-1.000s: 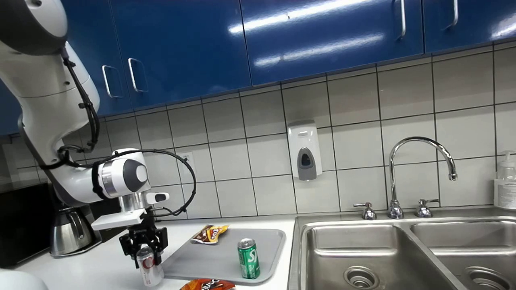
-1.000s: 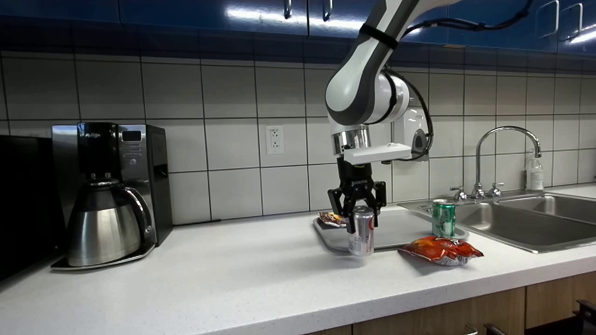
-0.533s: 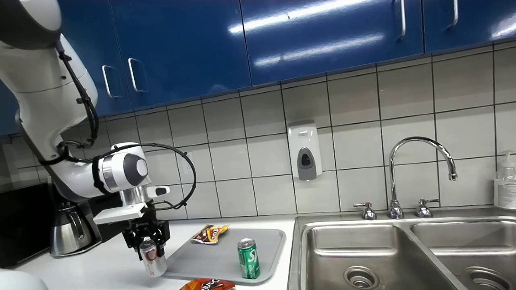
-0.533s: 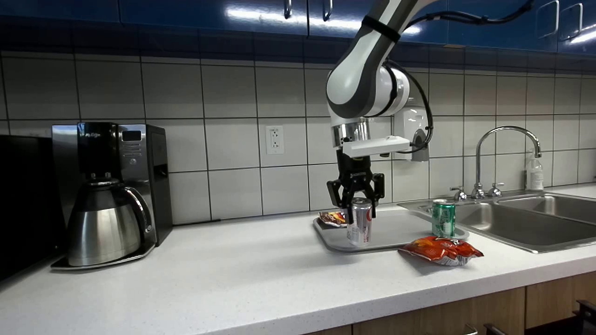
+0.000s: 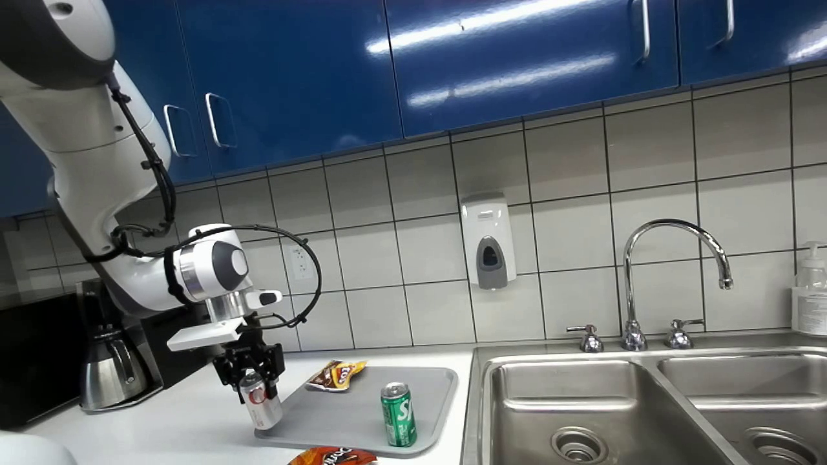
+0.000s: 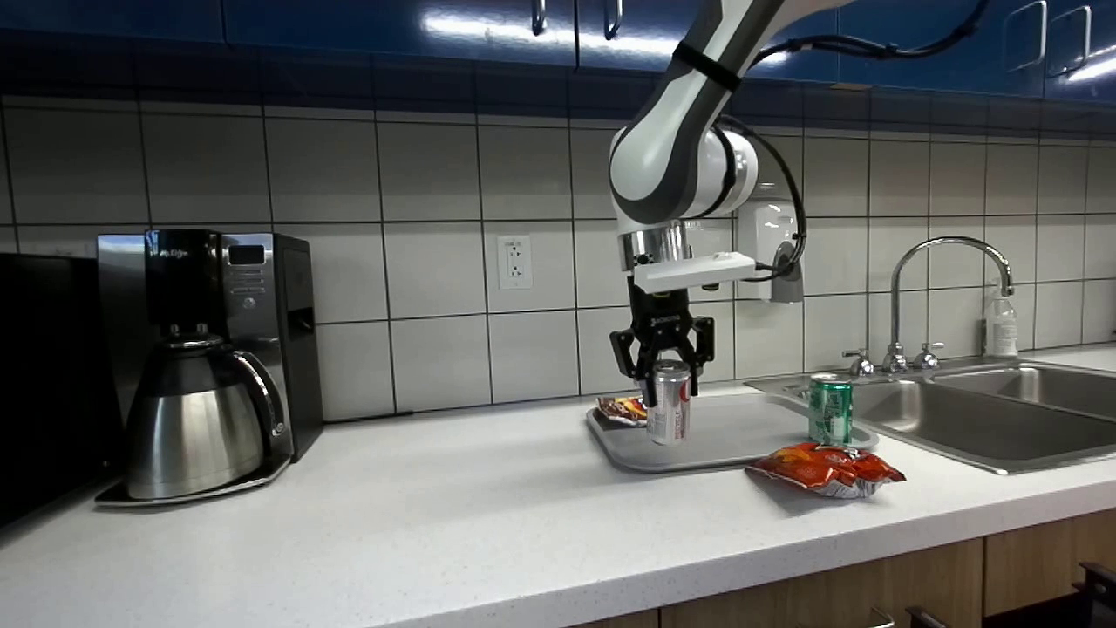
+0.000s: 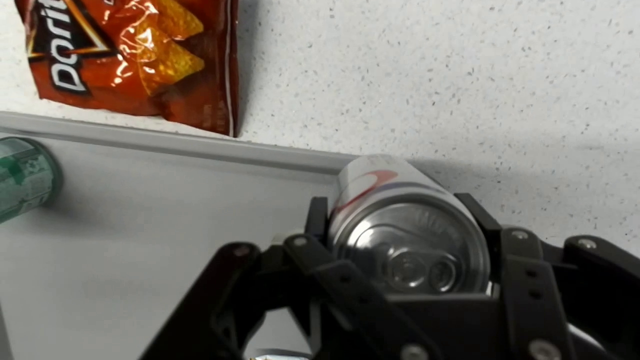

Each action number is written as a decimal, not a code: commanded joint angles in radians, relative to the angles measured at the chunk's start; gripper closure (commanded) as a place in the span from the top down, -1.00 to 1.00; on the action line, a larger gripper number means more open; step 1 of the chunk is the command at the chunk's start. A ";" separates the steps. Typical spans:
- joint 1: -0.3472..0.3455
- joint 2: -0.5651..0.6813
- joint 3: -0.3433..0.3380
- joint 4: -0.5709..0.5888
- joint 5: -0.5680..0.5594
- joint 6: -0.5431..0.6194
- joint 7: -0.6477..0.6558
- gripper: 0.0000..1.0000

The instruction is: Move the can of coke to the tray

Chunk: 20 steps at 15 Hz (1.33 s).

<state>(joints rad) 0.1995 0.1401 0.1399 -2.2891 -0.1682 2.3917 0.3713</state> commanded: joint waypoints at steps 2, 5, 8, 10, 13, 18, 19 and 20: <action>0.009 0.069 -0.022 0.091 -0.023 -0.016 0.059 -0.22; 0.014 0.113 -0.039 0.135 -0.025 -0.022 0.072 -0.22; 0.017 0.156 -0.056 0.176 -0.018 -0.030 0.075 -0.22; 0.015 0.192 -0.072 0.201 -0.020 -0.024 0.071 -0.22; 0.019 0.226 -0.089 0.230 -0.014 -0.029 0.067 -0.22; 0.037 0.230 -0.089 0.255 -0.001 -0.053 0.077 -0.22; 0.041 0.230 -0.090 0.256 -0.003 -0.052 0.082 0.78; 0.045 0.229 -0.091 0.257 -0.004 -0.054 0.087 0.80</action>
<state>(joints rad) 0.2202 0.3705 0.0632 -2.0657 -0.1697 2.3821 0.4257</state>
